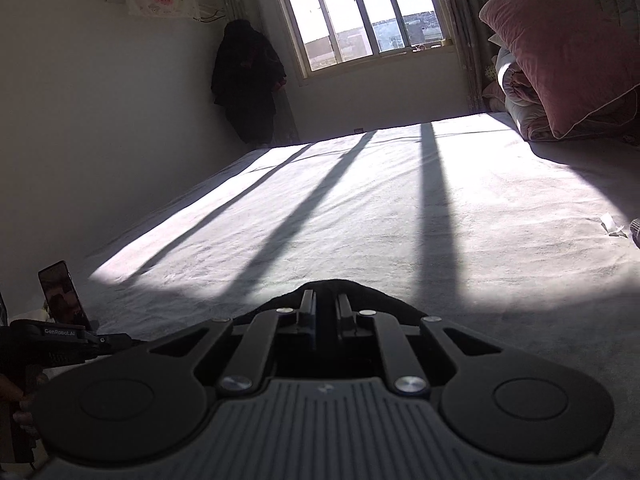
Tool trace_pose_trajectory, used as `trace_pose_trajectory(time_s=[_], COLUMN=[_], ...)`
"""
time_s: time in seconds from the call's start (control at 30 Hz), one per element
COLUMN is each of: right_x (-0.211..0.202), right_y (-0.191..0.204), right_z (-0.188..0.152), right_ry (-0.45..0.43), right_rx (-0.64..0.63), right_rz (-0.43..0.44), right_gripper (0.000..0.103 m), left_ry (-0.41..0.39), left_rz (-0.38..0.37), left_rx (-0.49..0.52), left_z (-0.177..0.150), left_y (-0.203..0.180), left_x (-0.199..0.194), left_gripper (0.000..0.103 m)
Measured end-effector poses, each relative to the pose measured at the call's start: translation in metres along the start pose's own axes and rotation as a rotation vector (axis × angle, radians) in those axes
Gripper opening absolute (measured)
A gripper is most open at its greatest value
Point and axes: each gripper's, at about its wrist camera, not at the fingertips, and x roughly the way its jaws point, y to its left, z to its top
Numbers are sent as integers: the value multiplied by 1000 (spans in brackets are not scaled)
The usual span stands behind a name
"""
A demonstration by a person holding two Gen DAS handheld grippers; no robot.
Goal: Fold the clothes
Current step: 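Grasp a garment edge with the right tool while the left tool grasps another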
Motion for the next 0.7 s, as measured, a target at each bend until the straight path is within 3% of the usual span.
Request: trace_pose_trajectory(time_s=[0.2, 0.4, 0.7], right_x=[-18, -33, -36], right_y=[-19, -37, -48], right_z=[-11, -24, -69], right_ry=[25, 62, 220], right_rx=[-17, -35, -113], right_rz=[-37, -72, -90], right_gripper=[11, 11, 11], left_ry=[138, 291, 343], left_rz=[-98, -129, -106], left_rx=[-23, 86, 209], left_z=[-19, -49, -58], left_y=[9, -3, -14], left_x=[-6, -1, 2], left_gripper=[7, 7, 7])
